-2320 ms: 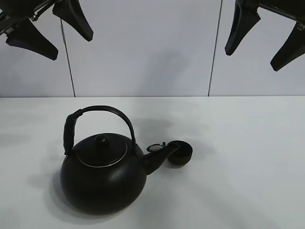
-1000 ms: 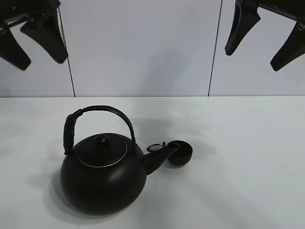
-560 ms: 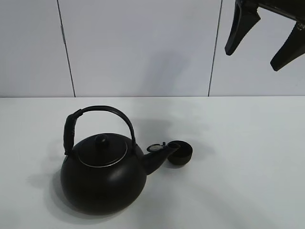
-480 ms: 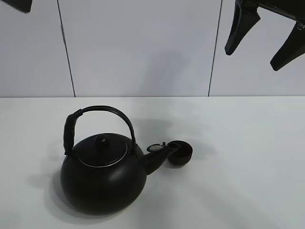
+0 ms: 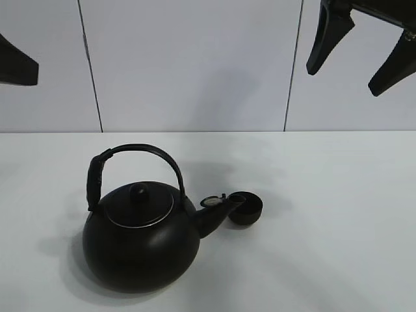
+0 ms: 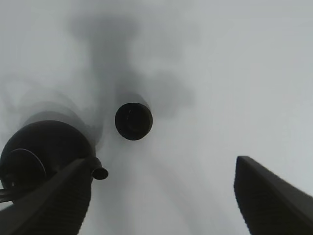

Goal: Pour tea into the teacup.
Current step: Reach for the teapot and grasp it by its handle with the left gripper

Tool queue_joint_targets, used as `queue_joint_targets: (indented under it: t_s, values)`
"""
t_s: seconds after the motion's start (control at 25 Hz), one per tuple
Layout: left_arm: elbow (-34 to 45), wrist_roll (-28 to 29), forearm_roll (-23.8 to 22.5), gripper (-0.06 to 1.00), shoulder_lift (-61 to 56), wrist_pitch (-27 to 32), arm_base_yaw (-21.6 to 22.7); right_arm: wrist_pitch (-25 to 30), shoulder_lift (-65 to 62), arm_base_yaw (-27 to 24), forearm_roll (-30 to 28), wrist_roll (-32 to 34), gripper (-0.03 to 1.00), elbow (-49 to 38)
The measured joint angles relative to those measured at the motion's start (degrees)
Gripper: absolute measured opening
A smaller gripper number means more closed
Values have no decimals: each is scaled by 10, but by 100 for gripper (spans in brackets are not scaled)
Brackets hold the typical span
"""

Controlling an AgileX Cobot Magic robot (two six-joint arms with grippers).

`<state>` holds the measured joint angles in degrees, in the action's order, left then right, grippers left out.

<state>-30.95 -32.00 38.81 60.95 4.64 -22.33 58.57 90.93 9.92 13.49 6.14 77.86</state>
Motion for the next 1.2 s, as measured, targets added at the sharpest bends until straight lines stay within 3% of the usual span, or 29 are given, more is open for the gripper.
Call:
queue_joint_targets:
  t_s: [0.24, 0.48, 0.68, 0.96, 1.08, 1.2]
  values:
    - [72, 1, 11, 54, -1, -156, -130, -1, 0, 0, 0, 0, 56, 0]
    - [130, 7, 14, 54, -2, -288, -199, -1, 0, 0, 0, 0, 56, 0]
    - [179, 59, -21, 54, -2, -342, -217, -1, 0, 0, 0, 0, 56, 0]
    - [202, 174, -153, 54, 63, -384, -217, -1, 0, 0, 0, 0, 56, 0]
    - [202, 228, -204, 54, 128, -434, -218, -1, 0, 0, 0, 0, 56, 0]
    - [202, 248, -222, 54, 194, -503, -218, -1, 0, 0, 0, 0, 56, 0]
